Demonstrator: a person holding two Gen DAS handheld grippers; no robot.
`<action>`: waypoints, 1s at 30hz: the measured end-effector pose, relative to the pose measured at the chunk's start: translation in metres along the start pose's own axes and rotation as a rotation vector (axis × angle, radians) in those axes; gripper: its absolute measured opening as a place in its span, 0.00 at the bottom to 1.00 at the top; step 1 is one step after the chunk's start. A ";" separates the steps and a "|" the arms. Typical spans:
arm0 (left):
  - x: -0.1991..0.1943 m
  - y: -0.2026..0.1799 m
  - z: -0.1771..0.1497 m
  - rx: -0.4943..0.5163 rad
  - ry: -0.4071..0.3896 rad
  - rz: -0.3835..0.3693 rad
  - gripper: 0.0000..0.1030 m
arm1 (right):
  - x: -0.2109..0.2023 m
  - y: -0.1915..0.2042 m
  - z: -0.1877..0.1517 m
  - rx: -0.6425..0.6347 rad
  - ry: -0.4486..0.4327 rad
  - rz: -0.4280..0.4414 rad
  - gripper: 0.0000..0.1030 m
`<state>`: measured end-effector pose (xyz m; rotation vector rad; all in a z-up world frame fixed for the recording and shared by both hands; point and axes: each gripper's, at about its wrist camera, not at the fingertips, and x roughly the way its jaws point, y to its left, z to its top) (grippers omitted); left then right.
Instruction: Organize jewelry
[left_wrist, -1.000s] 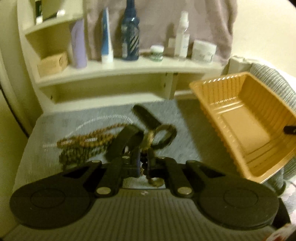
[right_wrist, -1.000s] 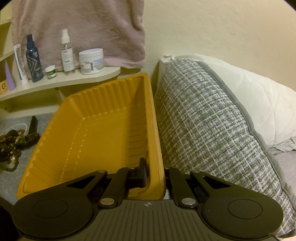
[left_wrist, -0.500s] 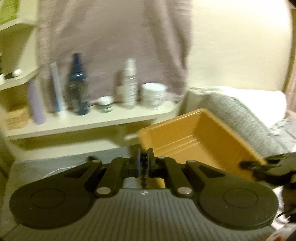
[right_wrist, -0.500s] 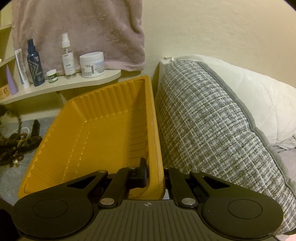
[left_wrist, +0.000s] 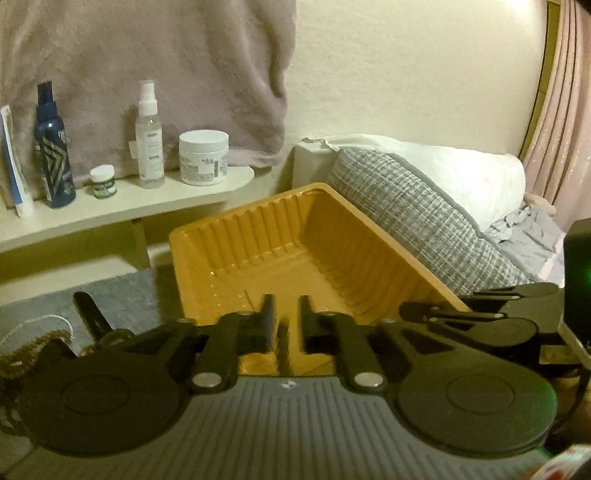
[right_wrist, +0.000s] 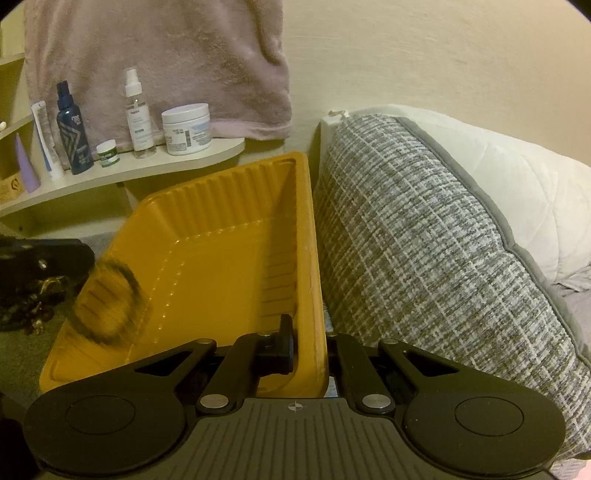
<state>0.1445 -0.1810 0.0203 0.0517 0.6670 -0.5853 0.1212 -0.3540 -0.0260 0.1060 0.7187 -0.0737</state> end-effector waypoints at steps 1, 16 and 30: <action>-0.003 0.000 -0.001 -0.008 -0.006 -0.001 0.34 | 0.000 0.000 0.000 0.001 0.000 0.000 0.04; -0.042 0.089 -0.071 -0.105 0.074 0.331 0.33 | -0.001 0.003 0.000 -0.006 -0.001 -0.008 0.03; -0.021 0.114 -0.085 -0.066 0.098 0.363 0.17 | 0.003 0.003 0.001 -0.027 0.014 -0.022 0.03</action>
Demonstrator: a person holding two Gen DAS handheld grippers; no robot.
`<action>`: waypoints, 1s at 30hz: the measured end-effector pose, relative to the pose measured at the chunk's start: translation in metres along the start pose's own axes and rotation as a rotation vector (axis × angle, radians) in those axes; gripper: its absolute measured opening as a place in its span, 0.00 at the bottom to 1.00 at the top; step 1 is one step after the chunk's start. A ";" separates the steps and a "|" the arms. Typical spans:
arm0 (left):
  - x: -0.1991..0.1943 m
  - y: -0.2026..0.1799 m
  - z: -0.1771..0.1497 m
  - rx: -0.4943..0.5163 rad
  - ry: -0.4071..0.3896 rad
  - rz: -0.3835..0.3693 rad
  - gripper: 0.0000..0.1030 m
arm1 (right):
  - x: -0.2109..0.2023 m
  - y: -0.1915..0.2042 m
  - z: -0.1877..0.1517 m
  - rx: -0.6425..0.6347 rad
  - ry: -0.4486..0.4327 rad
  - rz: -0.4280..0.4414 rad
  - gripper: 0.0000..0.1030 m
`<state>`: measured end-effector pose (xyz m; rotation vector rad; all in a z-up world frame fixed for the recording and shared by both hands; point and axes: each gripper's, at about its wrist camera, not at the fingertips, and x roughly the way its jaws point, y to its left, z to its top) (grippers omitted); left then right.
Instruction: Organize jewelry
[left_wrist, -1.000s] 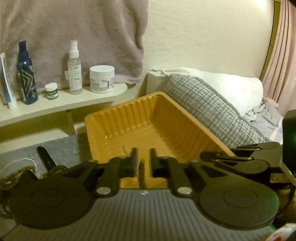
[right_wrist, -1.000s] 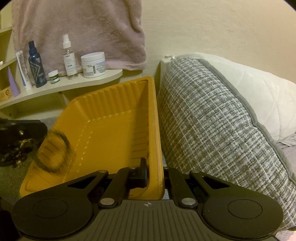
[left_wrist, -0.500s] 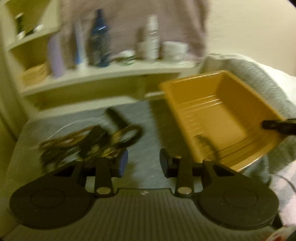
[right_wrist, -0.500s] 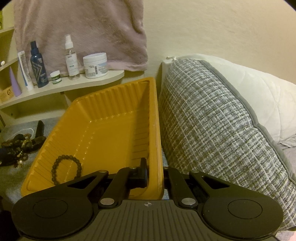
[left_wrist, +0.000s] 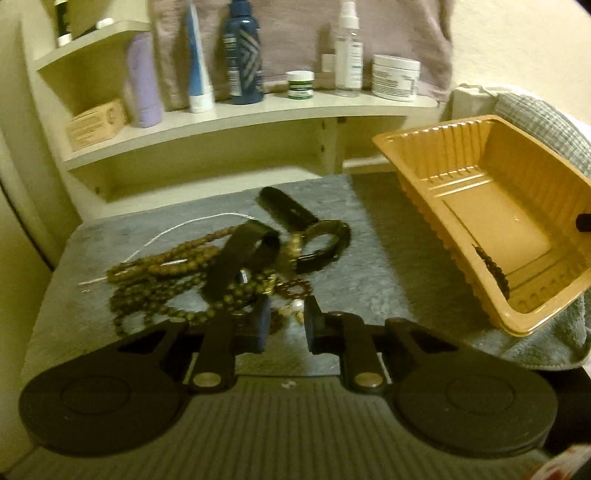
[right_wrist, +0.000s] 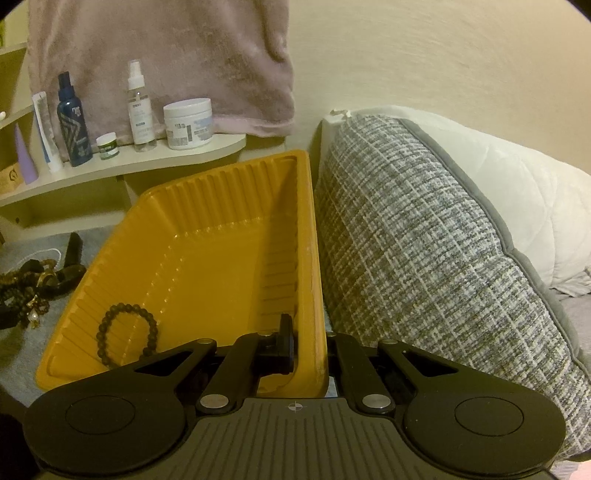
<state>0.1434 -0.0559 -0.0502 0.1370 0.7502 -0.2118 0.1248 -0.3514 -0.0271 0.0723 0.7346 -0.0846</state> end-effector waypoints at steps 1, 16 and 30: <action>0.002 -0.002 0.000 0.007 -0.003 -0.007 0.17 | 0.000 0.000 0.000 -0.002 0.001 0.001 0.03; 0.024 -0.010 -0.005 0.009 0.030 0.008 0.14 | 0.005 -0.004 0.000 -0.007 0.006 0.005 0.04; 0.025 -0.017 -0.004 0.034 0.044 0.013 0.09 | 0.005 -0.004 0.000 -0.009 0.003 0.007 0.04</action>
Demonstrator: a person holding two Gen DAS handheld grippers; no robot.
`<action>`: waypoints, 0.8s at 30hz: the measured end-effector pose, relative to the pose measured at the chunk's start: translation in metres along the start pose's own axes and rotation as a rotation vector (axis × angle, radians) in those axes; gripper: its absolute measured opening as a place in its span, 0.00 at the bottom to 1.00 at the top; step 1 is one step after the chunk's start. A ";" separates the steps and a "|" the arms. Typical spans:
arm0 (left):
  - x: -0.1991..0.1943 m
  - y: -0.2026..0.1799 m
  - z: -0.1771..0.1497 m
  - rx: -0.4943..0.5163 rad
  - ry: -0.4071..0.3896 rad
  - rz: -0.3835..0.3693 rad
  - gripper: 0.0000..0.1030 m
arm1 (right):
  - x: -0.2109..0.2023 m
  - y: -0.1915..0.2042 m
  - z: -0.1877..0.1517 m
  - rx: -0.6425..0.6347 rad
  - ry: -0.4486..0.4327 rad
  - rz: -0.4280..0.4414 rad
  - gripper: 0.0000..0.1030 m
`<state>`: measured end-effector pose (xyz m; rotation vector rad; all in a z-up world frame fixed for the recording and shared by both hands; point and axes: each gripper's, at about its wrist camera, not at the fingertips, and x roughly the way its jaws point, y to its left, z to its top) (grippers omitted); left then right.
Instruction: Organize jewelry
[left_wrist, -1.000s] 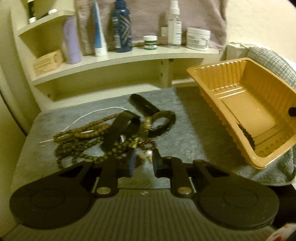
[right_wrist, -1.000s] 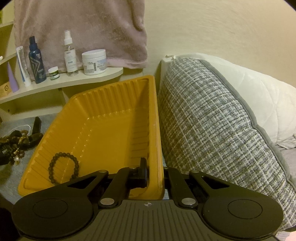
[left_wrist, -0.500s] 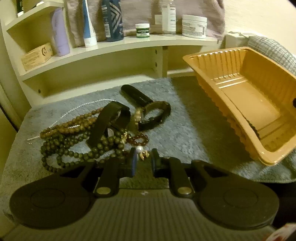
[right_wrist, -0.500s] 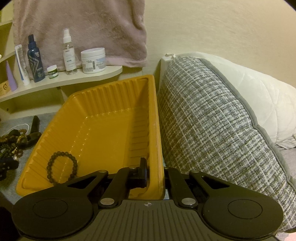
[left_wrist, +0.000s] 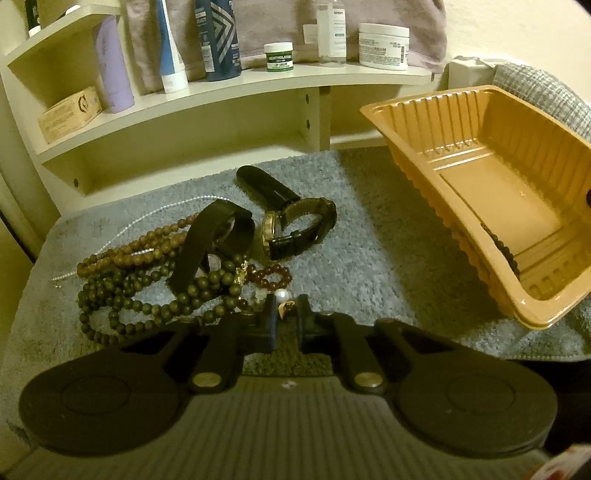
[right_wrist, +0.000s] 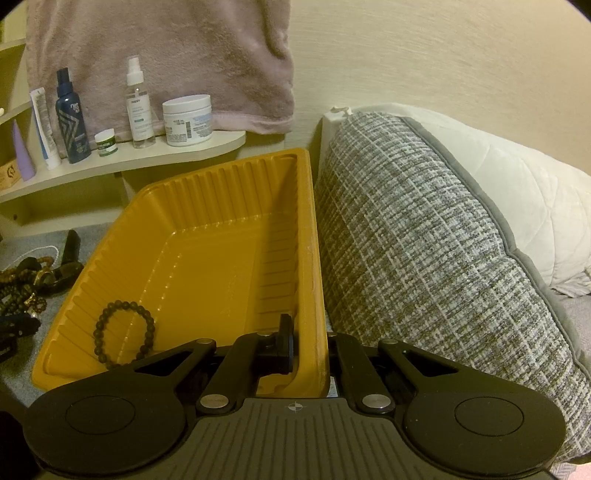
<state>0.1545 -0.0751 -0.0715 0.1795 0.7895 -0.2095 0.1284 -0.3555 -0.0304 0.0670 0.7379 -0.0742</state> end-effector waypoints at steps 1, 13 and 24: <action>0.001 0.000 0.000 0.003 -0.004 0.002 0.09 | 0.000 0.000 0.000 0.000 0.000 0.000 0.04; -0.023 -0.006 0.010 -0.030 -0.068 -0.046 0.08 | -0.003 0.001 0.000 0.001 -0.001 0.000 0.04; -0.062 -0.060 0.042 0.030 -0.183 -0.271 0.08 | -0.005 0.002 -0.001 0.007 -0.001 0.002 0.03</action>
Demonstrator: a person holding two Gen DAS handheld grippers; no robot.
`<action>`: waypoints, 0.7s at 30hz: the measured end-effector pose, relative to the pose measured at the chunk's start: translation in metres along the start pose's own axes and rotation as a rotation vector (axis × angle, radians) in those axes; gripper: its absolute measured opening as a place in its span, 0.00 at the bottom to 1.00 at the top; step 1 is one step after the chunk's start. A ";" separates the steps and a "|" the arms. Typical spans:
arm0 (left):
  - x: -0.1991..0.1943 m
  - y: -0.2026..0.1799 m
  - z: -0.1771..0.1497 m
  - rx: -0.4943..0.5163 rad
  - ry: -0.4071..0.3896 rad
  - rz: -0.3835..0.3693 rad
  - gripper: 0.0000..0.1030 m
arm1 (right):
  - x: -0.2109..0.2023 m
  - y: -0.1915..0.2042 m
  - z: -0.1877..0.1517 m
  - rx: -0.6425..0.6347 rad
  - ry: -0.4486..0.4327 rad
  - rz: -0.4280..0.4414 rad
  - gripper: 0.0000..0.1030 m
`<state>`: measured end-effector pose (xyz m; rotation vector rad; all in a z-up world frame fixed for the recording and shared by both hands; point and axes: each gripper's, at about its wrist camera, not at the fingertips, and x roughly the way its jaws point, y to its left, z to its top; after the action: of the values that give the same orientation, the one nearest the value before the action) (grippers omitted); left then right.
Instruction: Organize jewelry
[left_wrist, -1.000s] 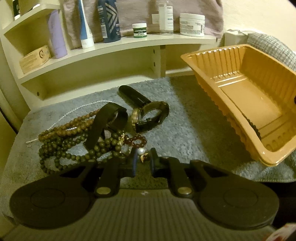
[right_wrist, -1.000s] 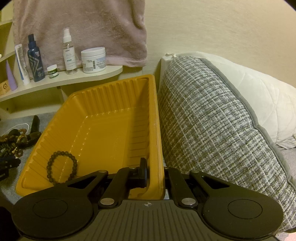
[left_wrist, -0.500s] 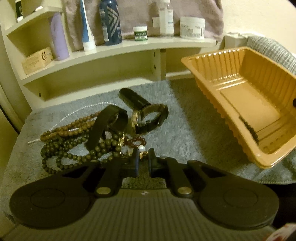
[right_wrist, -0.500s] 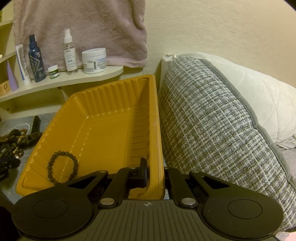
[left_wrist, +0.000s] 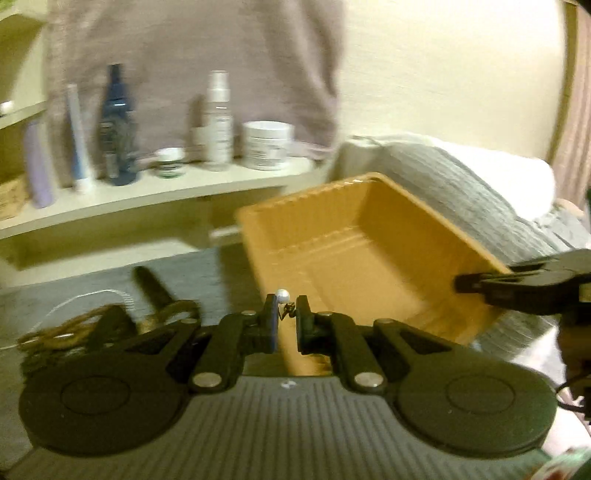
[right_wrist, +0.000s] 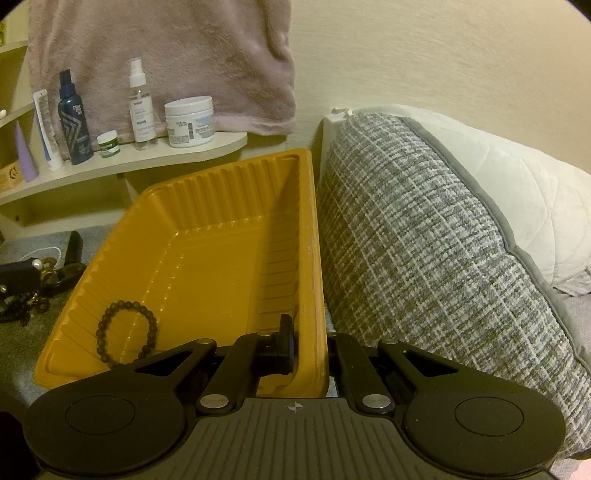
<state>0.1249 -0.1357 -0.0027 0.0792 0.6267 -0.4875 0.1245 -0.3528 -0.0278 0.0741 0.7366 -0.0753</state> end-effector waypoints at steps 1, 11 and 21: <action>0.003 -0.006 -0.001 0.011 0.007 -0.015 0.08 | 0.000 0.000 -0.001 0.001 0.000 0.000 0.03; 0.005 -0.018 -0.014 0.072 0.022 -0.025 0.28 | 0.000 0.000 -0.002 0.004 0.005 0.003 0.03; -0.002 0.040 -0.042 0.004 0.077 0.200 0.28 | 0.000 0.000 -0.001 0.005 0.006 0.000 0.03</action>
<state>0.1188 -0.0899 -0.0387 0.1634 0.6849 -0.2932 0.1233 -0.3525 -0.0287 0.0788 0.7422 -0.0768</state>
